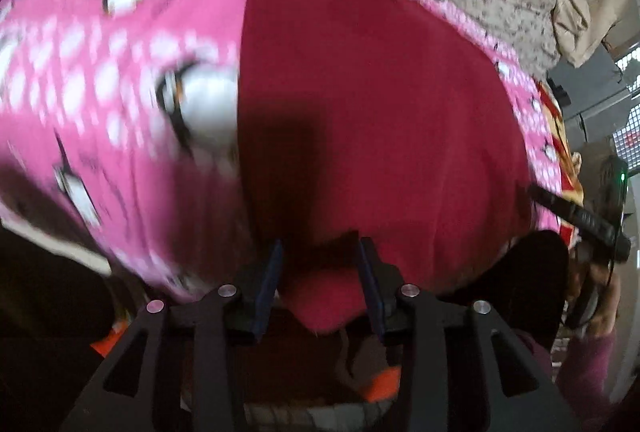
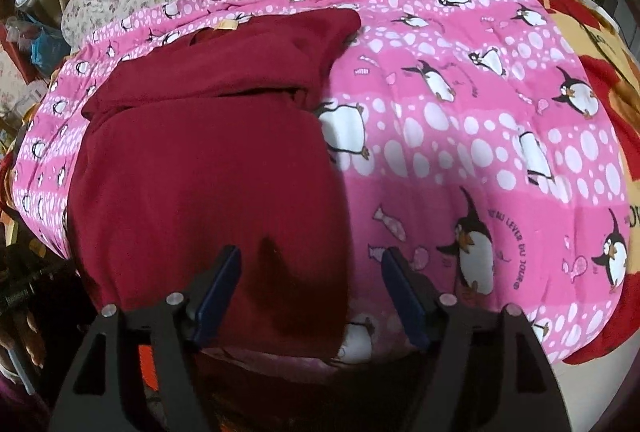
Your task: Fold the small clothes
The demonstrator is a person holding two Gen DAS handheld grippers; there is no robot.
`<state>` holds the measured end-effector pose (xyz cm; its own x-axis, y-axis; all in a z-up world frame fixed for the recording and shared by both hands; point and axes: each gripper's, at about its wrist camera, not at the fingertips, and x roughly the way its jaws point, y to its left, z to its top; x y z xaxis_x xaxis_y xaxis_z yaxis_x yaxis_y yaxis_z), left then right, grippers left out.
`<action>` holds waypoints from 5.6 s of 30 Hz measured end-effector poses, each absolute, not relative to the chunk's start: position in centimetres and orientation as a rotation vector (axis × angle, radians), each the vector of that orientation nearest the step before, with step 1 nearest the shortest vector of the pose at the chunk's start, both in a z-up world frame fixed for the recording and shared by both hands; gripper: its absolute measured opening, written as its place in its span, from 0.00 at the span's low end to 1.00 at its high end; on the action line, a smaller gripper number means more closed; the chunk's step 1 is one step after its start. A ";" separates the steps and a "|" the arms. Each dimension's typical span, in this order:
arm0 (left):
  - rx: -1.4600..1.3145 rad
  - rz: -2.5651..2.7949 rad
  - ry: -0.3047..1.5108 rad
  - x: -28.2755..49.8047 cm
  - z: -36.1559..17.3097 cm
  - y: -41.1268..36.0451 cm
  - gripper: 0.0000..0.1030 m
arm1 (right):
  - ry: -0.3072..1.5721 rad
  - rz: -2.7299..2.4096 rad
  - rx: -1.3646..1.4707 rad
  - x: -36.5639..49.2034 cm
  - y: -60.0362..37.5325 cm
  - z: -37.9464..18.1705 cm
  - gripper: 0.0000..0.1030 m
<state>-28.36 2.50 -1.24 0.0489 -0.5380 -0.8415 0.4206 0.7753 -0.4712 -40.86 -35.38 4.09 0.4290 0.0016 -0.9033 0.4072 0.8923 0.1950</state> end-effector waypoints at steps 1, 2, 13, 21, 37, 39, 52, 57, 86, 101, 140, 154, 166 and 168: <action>-0.104 -0.732 1.351 -28.8 -1.7 2.4 0.17 | 1.114 -0.260 0.420 -40.8 -35.4 3.9 0.75; -0.091 -0.725 1.367 -29.2 -2.4 2.3 0.17 | 1.121 -0.257 0.422 -40.9 -35.4 3.8 0.75; -0.127 -0.611 1.391 -27.8 -3.2 2.9 0.18 | 1.156 -0.208 0.425 -40.7 -35.4 2.6 0.79; -0.155 -0.648 1.432 -28.1 -4.6 1.3 0.34 | 1.159 -0.196 0.426 -39.8 -35.1 1.8 0.89; -0.353 -0.806 1.447 -26.9 -0.5 4.1 0.00 | 1.100 -0.084 0.318 -41.2 -32.2 4.5 0.09; -0.352 -0.830 1.384 -27.1 2.2 6.0 0.00 | 1.081 -0.033 0.361 -42.5 -32.1 5.8 0.09; -0.419 -0.796 1.249 -26.9 7.1 13.1 0.00 | 1.148 0.264 0.482 -45.8 -27.5 5.1 0.09; -0.413 -0.827 1.171 -25.3 9.6 12.2 0.00 | 1.059 0.275 0.577 -45.5 -29.6 7.2 0.09; -0.478 -0.680 1.061 1.3 6.6 -5.6 0.00 | 0.827 -0.059 0.881 -21.9 -46.2 4.6 0.10; -0.552 -0.644 1.007 2.3 6.7 -2.3 0.37 | 0.732 -0.071 0.726 -22.7 -44.0 7.1 0.57; -0.116 -0.654 0.993 -10.7 7.5 1.1 0.37 | 0.959 -0.218 0.508 -31.5 -36.3 4.8 0.63; -0.077 -0.811 1.092 -10.9 4.0 0.1 0.26 | 0.966 -0.202 0.559 -31.2 -35.3 2.7 0.63; -0.063 -0.745 1.062 -11.7 5.6 2.0 0.00 | 0.874 -0.177 0.479 -33.5 -36.6 6.3 0.11; -0.043 -0.722 1.093 -11.2 4.7 1.9 0.00 | 0.901 -0.181 0.469 -33.5 -36.8 5.8 0.10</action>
<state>-11.18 1.90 4.66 0.2582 -0.5526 -0.7924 0.5115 0.7740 -0.3731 -33.45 -36.76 5.78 0.6142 0.0423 -0.7880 0.3436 0.8846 0.3153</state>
